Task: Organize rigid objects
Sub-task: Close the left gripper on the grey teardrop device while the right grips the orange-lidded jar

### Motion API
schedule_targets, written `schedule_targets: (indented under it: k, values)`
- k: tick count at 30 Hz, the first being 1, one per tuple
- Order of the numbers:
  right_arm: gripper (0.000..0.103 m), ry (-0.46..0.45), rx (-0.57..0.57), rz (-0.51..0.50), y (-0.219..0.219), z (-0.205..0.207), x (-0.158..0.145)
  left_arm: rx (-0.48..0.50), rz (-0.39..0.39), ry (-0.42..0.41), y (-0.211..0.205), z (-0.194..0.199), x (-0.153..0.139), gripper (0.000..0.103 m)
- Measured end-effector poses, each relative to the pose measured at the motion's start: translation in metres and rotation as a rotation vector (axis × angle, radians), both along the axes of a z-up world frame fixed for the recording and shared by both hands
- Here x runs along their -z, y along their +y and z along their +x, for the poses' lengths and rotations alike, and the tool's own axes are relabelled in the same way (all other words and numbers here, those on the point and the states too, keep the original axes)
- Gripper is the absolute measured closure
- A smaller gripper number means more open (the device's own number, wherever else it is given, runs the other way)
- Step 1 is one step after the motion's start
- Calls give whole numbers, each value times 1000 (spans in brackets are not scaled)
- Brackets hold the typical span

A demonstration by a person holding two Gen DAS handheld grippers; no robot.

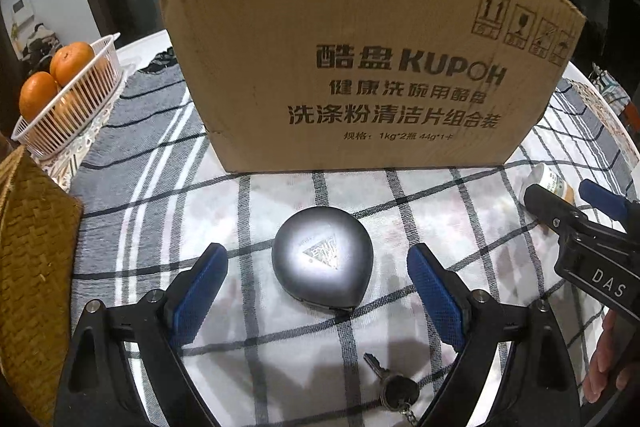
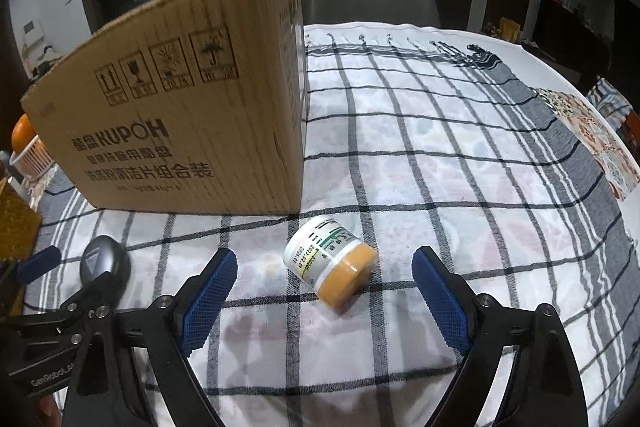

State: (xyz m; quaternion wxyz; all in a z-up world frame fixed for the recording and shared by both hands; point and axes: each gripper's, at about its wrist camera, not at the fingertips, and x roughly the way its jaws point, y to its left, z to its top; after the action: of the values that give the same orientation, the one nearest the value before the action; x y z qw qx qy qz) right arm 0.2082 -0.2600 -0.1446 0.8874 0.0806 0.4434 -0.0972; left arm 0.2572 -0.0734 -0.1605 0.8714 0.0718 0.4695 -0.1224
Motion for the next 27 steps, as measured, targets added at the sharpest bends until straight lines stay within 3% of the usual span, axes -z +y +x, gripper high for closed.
schedule_targets:
  k: [10,19,27]
  values:
    - [29,40,-19,12,3,13,16,-4,4,39,0,15,15,28]
    - [43,61,-2,3,-4,19,23,10,20,35,-6,15,19,48]
    - [47,59,2,15,-7,16,24,9,10,36,-9,6,14,48]
